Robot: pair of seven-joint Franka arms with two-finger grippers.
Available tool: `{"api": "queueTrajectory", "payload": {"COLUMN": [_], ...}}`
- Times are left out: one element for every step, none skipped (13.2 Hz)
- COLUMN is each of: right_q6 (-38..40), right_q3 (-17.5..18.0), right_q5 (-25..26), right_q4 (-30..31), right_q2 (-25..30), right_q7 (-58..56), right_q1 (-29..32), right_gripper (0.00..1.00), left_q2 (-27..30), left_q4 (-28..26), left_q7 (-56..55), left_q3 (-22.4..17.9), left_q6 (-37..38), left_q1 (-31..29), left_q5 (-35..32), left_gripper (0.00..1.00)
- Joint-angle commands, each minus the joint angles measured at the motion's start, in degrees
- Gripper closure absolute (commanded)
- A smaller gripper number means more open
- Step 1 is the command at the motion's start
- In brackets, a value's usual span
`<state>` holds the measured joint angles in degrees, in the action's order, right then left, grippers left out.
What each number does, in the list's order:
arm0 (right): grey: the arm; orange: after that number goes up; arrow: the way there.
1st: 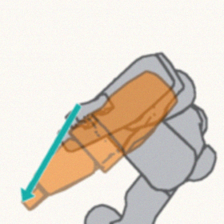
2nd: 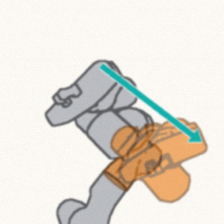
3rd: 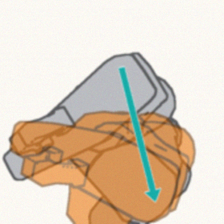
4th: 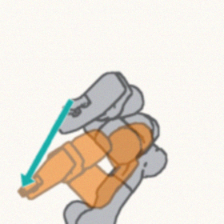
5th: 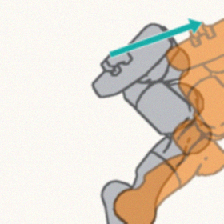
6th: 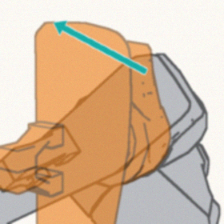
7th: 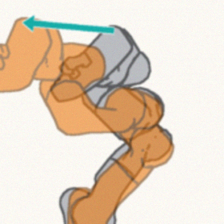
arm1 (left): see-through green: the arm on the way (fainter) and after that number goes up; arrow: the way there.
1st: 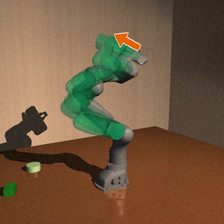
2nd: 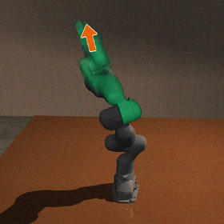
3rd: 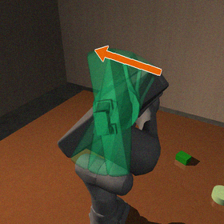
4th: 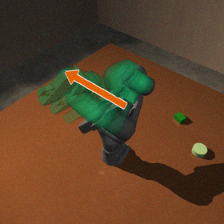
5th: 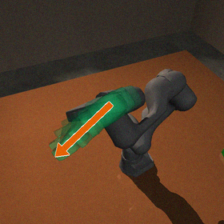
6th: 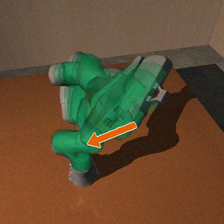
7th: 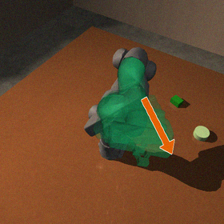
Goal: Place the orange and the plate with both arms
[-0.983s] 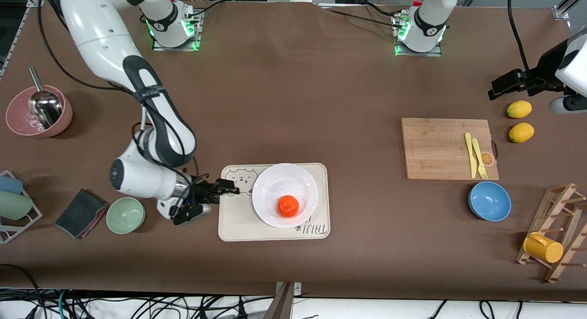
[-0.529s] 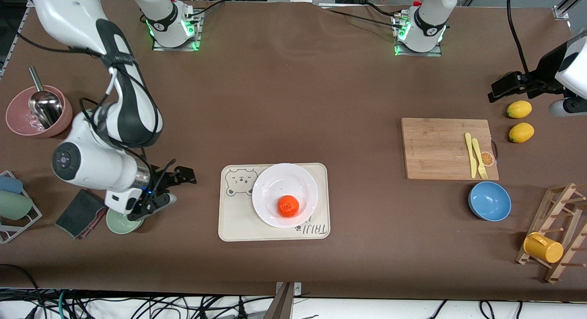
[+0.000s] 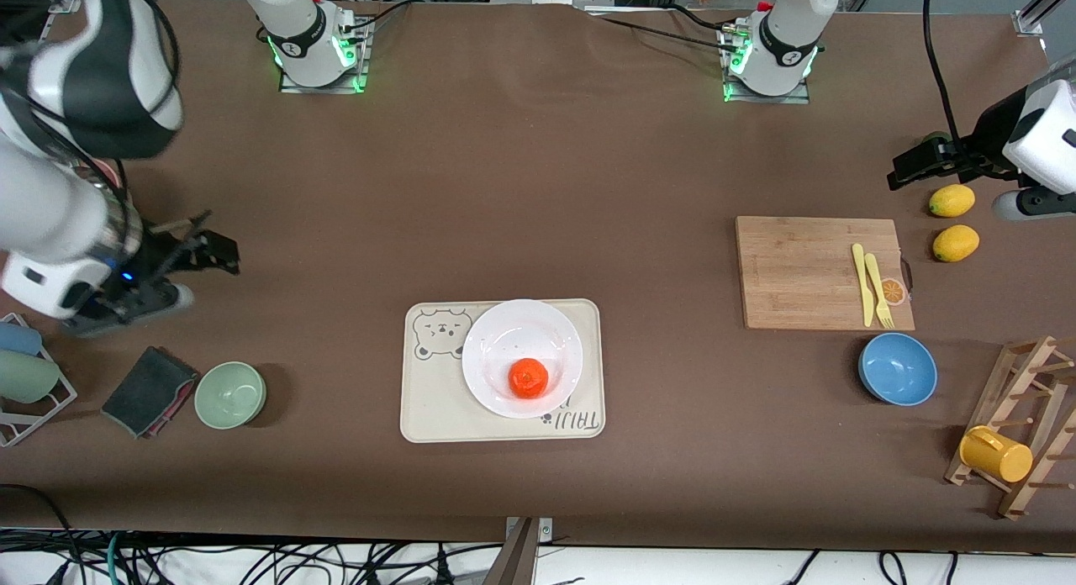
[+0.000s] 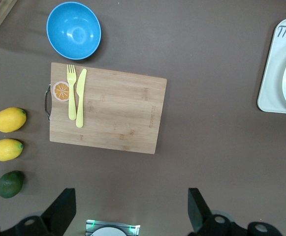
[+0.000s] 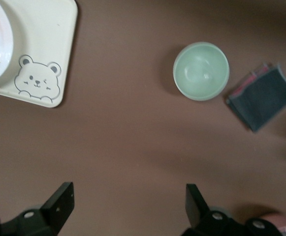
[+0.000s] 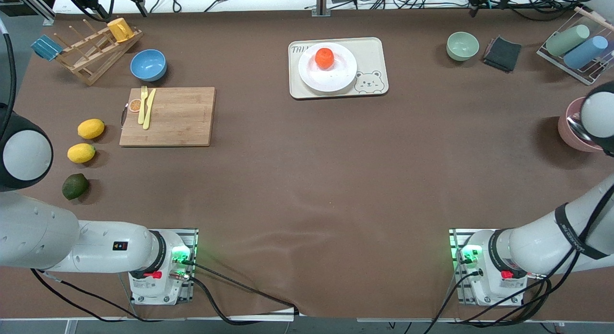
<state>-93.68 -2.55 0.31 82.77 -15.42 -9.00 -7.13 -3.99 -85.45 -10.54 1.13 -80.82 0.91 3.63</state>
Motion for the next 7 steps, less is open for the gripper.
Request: {"api": "queueTrajectory", "payload": {"right_q6": [-1.59,-1.50,-1.33,-0.28,1.99,2.45,1.93], "right_q3": [1.23,1.49,1.67,1.85,1.94,2.02,1.76], "right_q5": [0.57,0.48,0.56,1.35,3.18,3.20,2.85], "right_q4": [15.71,17.75,18.29,18.30,18.47,17.95,17.77], "right_q2": [14.32,17.32,18.48,19.63,20.07,20.08,20.08], "right_q7": [3.19,2.85,2.84,2.58,2.84,2.93,3.54], "right_q1": [3.96,4.23,5.02,5.46,6.25,7.21,7.31], "right_gripper": [0.00,0.00,0.00,0.00,0.00,0.00,0.00], "left_q2": [1.18,0.92,0.83,0.91,0.91,0.91,0.91], "left_q4": [-1.12,-0.95,-0.86,-0.86,-0.77,-0.77,-0.77], "left_q7": [-0.10,-0.10,-0.10,-0.10,-0.10,-0.10,-0.10], "left_q3": [1.41,2.37,2.47,2.73,2.82,2.82,2.82], "left_q6": [-0.39,-0.56,-0.57,-0.57,-0.57,-0.57,-0.57], "left_q1": [0.32,0.32,0.32,0.40,0.41,0.41,0.41], "left_q5": [-1.26,-1.35,-1.35,-1.35,-1.35,-1.35,-1.35], "left_gripper": [0.00,0.00,0.00,0.00,0.00,0.00,0.00]}}
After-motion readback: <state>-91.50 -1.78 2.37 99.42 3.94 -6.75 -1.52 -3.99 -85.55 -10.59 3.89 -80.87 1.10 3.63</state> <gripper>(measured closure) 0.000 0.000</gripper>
